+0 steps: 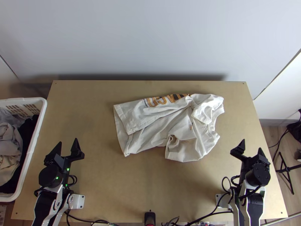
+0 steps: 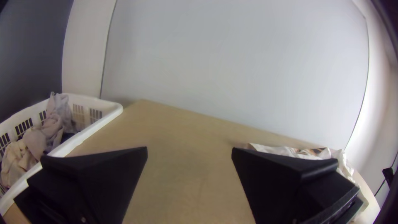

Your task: Fold the t-shirt

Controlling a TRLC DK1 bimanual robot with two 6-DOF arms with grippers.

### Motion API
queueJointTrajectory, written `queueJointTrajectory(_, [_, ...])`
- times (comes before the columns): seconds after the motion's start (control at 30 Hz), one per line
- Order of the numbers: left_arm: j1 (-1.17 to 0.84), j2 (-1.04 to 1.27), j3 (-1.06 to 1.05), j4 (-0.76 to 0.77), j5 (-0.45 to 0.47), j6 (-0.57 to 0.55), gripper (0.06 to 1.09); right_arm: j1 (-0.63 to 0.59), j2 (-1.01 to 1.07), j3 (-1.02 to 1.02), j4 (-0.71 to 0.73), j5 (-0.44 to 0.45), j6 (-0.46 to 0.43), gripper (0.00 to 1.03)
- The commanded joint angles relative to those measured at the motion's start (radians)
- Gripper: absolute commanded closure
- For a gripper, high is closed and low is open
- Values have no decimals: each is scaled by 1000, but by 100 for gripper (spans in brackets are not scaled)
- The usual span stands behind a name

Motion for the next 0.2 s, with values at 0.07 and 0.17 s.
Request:
queueJointTrajectory(0.07, [0,0,0,0,0,0,10,-7,0,0,0,2,-1,5])
queueJointTrajectory(0.17, [0,0,0,0,0,0,10,-7,0,0,0,2,-1,5])
